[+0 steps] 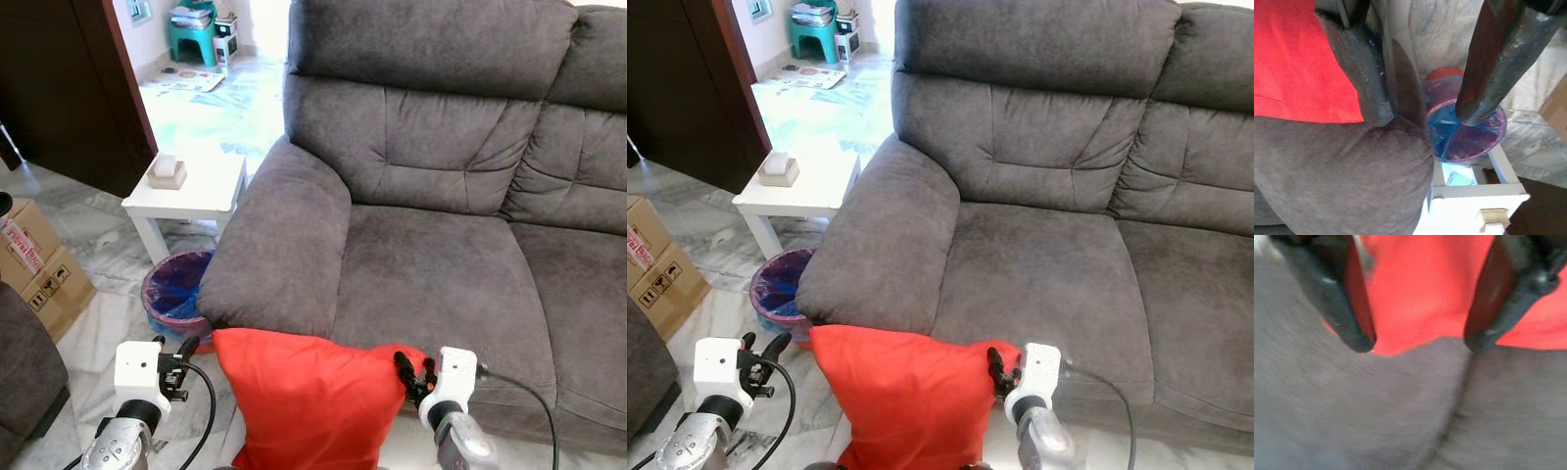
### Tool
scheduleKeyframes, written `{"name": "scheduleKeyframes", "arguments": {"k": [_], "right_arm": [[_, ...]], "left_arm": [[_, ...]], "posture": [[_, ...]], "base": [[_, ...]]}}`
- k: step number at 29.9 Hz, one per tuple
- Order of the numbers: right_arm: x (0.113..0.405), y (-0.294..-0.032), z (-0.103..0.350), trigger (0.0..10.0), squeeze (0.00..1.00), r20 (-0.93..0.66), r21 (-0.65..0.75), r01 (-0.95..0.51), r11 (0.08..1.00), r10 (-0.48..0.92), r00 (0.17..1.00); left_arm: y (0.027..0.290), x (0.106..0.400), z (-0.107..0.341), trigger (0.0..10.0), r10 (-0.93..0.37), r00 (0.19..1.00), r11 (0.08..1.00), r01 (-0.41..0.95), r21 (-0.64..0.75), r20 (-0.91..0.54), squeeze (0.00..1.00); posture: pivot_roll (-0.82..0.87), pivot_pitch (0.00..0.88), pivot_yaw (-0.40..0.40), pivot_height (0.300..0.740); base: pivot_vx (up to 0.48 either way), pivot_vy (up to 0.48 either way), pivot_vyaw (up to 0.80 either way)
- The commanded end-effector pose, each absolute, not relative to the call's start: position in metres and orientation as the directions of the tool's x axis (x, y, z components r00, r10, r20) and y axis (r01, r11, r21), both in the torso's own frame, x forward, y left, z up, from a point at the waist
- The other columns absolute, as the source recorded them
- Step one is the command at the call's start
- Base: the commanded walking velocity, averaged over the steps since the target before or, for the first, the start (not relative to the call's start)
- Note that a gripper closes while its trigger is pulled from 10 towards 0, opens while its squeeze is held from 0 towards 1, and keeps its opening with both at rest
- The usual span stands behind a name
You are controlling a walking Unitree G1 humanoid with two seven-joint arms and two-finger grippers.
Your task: Move the pillow to the sofa from floor
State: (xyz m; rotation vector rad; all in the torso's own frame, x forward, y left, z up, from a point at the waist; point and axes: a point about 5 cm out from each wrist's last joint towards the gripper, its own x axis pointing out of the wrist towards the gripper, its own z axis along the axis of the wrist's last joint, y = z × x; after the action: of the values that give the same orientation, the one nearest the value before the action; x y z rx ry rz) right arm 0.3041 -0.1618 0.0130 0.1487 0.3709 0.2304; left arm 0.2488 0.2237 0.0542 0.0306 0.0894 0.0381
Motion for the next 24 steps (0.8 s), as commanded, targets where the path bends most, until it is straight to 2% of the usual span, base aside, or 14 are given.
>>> {"name": "scheduleKeyframes", "arguments": {"k": [1,5,7,8,10,11,15,17,18,19,22,24], "right_arm": [[0.312,-0.151,0.021,10.0,1.0,-0.349,0.119,-0.328,0.937,0.349,0.87],[0.325,-0.142,0.037,10.0,1.0,-0.331,0.113,-0.443,0.89,0.454,0.827],[0.327,-0.132,0.042,10.0,1.0,-0.356,0.02,-0.574,0.818,0.543,0.761],[0.328,-0.126,0.045,10.0,1.0,-0.393,-0.069,-0.658,0.75,0.585,0.709],[0.331,-0.122,0.049,10.0,1.0,-0.417,-0.122,-0.696,0.708,0.6,0.683],[0.336,-0.12,0.054,10.0,1.0,-0.431,-0.178,-0.712,0.679,0.597,0.677],[0.34,-0.119,0.058,10.0,1.0,-0.448,-0.225,-0.719,0.657,0.586,0.676],[0.343,-0.12,0.06,10.0,1.0,-0.497,-0.325,-0.733,0.597,0.552,0.67],[0.344,-0.122,0.06,10.0,1.0,-0.551,-0.418,-0.757,0.502,0.522,0.651],[0.344,-0.122,0.06,10.0,1.0,-0.551,-0.418,-0.757,0.502,0.522,0.651],[0.347,-0.132,0.063,10.0,1.0,-0.636,-0.466,-0.786,0.406,0.464,0.617],[0.35,-0.138,0.064,10.0,1.0,-0.646,-0.494,-0.773,0.399,0.427,0.633]], "left_arm": [[0.222,0.245,0.054,10.0,0.035,0.995,0.999,-0.033,0.014,-0.094,0.0],[0.219,0.241,0.054,10.0,0.037,0.995,0.999,-0.037,0.009,-0.096,0.0],[0.219,0.238,0.054,10.0,0.037,0.995,0.999,-0.037,0.006,-0.096,0.0],[0.218,0.235,0.053,10.0,0.041,0.994,0.999,-0.041,0.004,-0.098,0.0],[0.219,0.232,0.053,10.0,0.048,0.994,0.999,-0.048,0.001,-0.101,0.0],[0.219,0.228,0.053,10.0,0.053,0.993,0.999,-0.054,-0.001,-0.103,0.0],[0.218,0.225,0.053,10.0,0.059,0.993,0.998,-0.059,-0.003,-0.107,0.0],[0.218,0.222,0.053,10.0,0.065,0.992,0.998,-0.066,-0.007,-0.111,0.0],[0.217,0.219,0.052,10.0,0.066,0.991,0.998,-0.068,-0.01,-0.115,0.0],[0.217,0.219,0.052,10.0,0.066,0.991,0.998,-0.068,-0.01,-0.115,0.0],[0.218,0.214,0.051,10.0,0.069,0.99,0.997,-0.071,-0.012,-0.126,0.0],[0.22,0.214,0.052,10.0,0.072,0.989,0.997,-0.073,-0.009,-0.126,0.0]], "posture": [[0.2,0.124,-0.031,0.638],[0.23,0.133,-0.043,0.638],[0.24,0.14,-0.049,0.638],[0.25,0.15,-0.058,0.638],[0.25,0.159,-0.065,0.638],[0.26,0.173,-0.073,0.638],[0.27,0.184,-0.078,0.638],[0.27,0.197,-0.081,0.638],[0.28,0.207,-0.085,0.638],[0.28,0.207,-0.085,0.638],[0.28,0.219,-0.089,0.638],[0.27,0.218,-0.092,0.638]], "base": [[0.0,0.0,0.0],[0.0,0.0,0.0],[0.0,0.0,0.0],[0.0,0.0,0.0],[0.0,0.0,0.0],[0.0,0.0,0.0],[0.0,0.0,0.0],[0.0,0.0,0.0],[0.0,0.0,0.0],[0.0,0.0,0.0],[0.0,0.0,0.0],[0.0,0.0,0.0]]}}
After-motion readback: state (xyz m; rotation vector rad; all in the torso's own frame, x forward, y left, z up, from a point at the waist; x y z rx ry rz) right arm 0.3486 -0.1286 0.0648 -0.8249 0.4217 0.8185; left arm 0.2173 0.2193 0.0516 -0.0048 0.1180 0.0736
